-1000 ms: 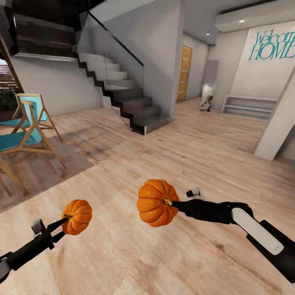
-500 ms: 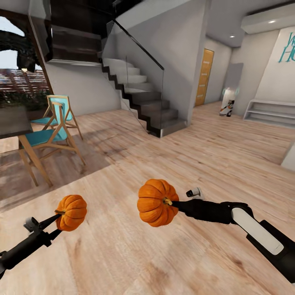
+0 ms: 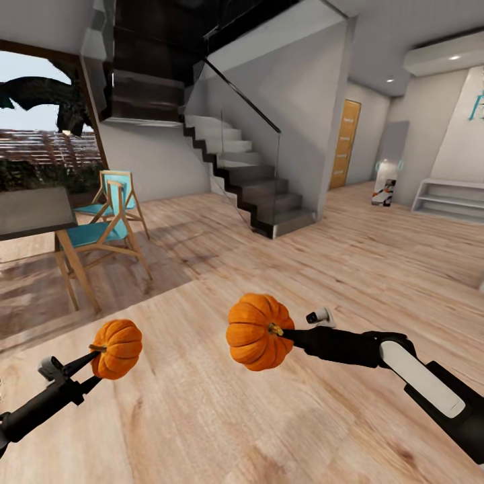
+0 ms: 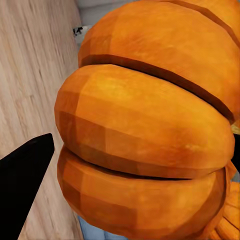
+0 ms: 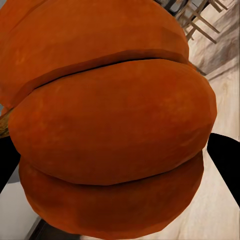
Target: Place each of the two pumpkins and all three candles from the living room inside a cabinet in the living room (use any cabinet), then make sure every cabinet is closed, and position the cauldron so it is next to a table in the living room.
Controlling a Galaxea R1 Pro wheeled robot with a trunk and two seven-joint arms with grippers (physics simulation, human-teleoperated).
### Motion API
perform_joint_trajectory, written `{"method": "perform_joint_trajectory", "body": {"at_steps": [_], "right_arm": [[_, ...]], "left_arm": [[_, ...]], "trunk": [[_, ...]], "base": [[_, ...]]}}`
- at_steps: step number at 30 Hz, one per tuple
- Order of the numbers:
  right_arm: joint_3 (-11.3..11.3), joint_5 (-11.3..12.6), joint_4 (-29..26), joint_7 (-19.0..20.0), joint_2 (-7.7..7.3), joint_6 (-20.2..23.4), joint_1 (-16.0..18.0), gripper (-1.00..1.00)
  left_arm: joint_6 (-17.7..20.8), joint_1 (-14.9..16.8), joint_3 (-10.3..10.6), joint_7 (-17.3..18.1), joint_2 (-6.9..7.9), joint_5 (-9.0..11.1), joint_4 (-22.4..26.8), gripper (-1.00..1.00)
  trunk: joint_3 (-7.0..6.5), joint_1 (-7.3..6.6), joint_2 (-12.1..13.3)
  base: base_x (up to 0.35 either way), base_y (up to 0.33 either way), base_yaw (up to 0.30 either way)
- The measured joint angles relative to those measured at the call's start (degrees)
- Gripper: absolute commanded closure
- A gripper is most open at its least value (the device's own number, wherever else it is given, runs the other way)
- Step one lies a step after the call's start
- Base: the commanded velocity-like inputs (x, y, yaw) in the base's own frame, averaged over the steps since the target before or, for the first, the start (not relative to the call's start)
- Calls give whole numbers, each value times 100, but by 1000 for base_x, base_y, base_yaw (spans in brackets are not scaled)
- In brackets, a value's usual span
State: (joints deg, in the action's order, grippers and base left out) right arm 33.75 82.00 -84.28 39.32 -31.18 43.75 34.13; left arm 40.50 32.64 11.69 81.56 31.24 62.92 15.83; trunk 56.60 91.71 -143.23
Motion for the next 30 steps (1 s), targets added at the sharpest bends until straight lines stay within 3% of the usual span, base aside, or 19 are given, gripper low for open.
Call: {"method": "perform_joint_trajectory", "body": {"at_steps": [30], "right_arm": [[0,-4,18,-8,2,-1,1,100]], "left_arm": [[-4,0,79,-10,0,-14,27,100]], "trunk": [[-543,-637,1160]], "base": [[0,0,260]]}}
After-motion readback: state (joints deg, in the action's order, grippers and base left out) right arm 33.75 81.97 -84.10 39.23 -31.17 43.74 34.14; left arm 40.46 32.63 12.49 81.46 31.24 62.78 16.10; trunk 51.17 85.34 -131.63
